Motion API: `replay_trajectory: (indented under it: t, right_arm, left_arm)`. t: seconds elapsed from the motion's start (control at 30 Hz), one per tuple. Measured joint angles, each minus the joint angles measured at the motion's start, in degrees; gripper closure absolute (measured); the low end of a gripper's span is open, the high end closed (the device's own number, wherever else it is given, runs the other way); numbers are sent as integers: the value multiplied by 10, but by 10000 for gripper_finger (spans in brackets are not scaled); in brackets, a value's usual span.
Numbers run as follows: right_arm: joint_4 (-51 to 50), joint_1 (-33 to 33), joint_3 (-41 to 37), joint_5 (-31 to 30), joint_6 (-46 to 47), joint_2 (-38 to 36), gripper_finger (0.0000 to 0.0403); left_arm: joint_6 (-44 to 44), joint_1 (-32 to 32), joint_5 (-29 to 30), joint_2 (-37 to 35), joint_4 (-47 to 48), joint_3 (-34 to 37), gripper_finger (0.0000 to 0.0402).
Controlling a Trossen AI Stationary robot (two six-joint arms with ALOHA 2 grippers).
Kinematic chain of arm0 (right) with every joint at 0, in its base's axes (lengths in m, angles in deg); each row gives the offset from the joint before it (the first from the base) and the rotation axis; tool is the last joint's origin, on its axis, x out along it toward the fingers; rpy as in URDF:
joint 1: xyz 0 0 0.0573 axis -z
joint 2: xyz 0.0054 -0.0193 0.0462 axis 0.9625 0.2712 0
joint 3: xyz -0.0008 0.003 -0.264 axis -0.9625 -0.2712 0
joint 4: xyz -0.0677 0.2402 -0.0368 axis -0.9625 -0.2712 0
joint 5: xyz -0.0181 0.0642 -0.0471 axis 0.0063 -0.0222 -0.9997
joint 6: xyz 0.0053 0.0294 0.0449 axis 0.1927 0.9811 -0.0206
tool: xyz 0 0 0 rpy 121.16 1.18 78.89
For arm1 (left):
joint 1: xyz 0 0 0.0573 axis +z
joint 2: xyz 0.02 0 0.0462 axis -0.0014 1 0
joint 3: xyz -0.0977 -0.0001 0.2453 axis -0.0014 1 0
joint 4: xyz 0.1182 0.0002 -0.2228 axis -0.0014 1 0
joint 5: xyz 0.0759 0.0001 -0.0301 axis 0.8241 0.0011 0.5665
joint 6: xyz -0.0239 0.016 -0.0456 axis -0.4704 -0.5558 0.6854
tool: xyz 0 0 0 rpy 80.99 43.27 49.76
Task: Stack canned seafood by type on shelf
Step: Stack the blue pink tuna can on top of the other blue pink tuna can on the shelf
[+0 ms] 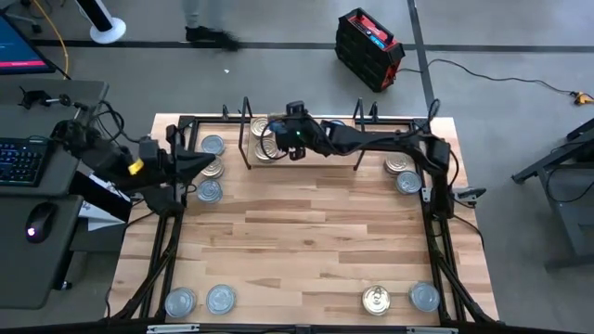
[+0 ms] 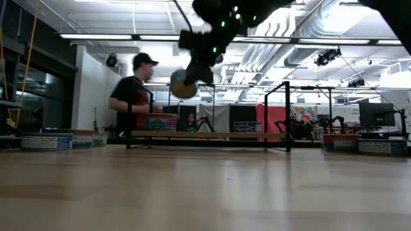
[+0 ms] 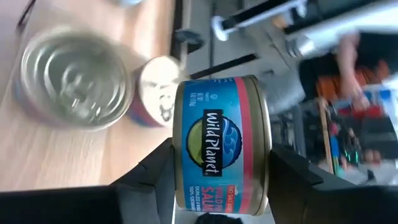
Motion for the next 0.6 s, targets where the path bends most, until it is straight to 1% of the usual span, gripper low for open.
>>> replay_trajectory:
  t: [0.13, 0.2, 0.4, 0.53, 0.6]
  right_arm:
    - [30, 16, 11, 30, -72, 33, 239]
    - [33, 21, 27, 45, -89, 49, 239]
    - [34, 38, 61, 104, -100, 76, 239]
    - [31, 46, 74, 142, -103, 95, 239]
    - [34, 48, 76, 152, -103, 104, 225]
  left_arm:
    - [15, 30, 1, 28, -26, 0, 401]
    - [26, 46, 5, 42, -41, 1, 401]
    - [56, 84, 7, 80, -63, 1, 401]
    - [67, 96, 7, 94, -68, 1, 401]
    - [67, 98, 7, 95, -65, 1, 401]
